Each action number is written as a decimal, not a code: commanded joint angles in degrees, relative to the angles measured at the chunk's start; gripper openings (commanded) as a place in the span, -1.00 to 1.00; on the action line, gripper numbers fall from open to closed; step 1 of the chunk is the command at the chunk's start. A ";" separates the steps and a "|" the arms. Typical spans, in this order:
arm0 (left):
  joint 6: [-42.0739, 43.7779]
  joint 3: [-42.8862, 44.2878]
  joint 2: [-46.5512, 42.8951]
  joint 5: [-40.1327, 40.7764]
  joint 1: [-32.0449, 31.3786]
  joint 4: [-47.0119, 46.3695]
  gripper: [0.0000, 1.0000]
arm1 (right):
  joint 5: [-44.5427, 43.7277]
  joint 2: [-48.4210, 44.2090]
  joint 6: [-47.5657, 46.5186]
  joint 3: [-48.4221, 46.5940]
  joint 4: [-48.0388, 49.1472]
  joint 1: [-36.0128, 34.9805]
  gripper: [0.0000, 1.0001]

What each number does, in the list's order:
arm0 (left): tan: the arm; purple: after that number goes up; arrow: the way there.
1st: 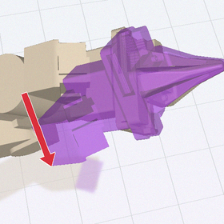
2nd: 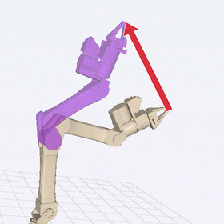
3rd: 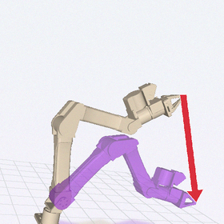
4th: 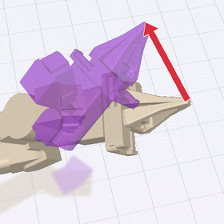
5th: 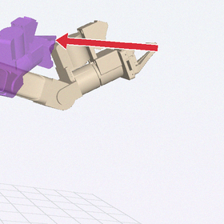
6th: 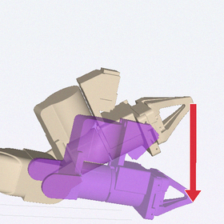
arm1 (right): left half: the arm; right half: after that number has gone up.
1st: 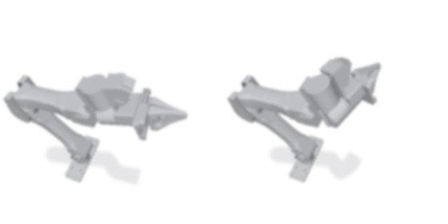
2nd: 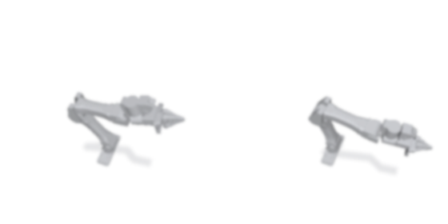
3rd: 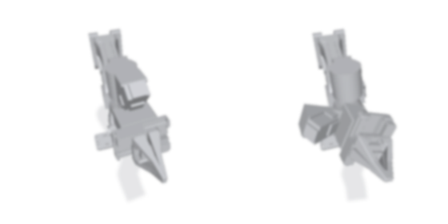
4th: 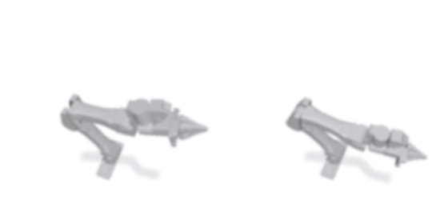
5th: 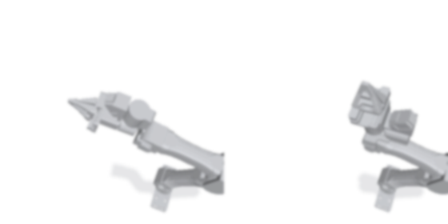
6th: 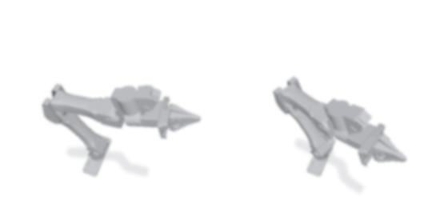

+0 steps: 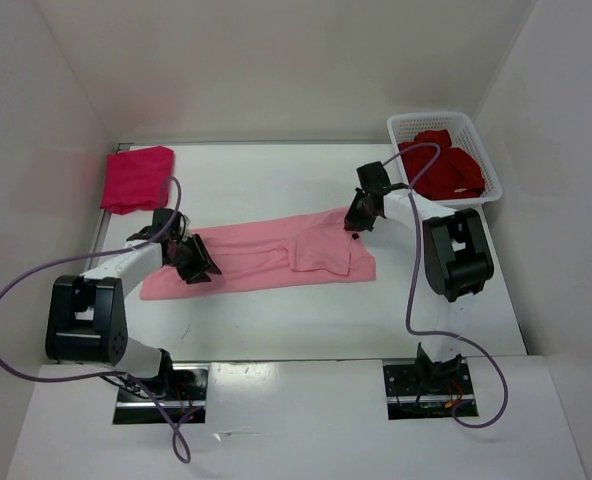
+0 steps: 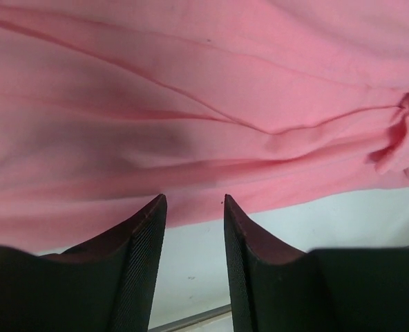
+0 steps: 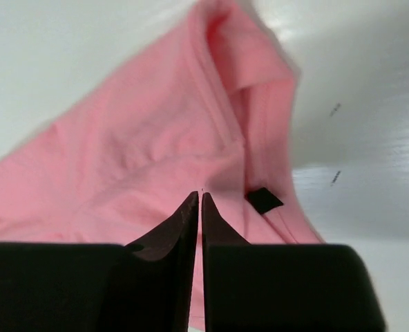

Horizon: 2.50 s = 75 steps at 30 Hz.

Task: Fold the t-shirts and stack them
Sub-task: Rotate the tshirt 90 degrees

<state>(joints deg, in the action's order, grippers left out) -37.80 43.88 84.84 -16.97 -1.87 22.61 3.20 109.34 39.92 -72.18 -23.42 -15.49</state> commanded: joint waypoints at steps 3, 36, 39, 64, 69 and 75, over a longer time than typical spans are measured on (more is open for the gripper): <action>0.62 5.32 -7.65 -3.50 0.29 2.44 -0.07 | 0.83 -3.93 -2.48 -3.16 -4.43 -4.10 -0.66; 2.65 17.03 -7.67 -0.09 -4.90 2.61 -0.63 | 4.80 20.26 -9.42 -61.66 -16.56 -14.48 0.00; 2.65 17.03 -8.81 1.85 -3.85 2.61 -0.72 | 10.75 6.70 -3.90 -35.19 -5.88 -15.09 -0.15; 3.17 12.64 -8.81 2.38 -1.03 -1.61 -0.86 | 5.32 29.18 20.90 -32.14 10.51 -31.01 -0.89; 3.79 11.50 -7.32 2.38 -1.03 -2.21 -0.81 | 7.07 21.82 16.52 -21.63 12.51 -28.03 -1.00; 4.32 12.02 -2.93 2.12 -4.53 -2.75 -0.67 | 11.38 2.83 6.06 2.46 10.87 -16.72 -1.00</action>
<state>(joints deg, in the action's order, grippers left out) -35.16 55.96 80.07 -14.55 -4.01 21.50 14.50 120.31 53.71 -76.73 -8.21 -39.24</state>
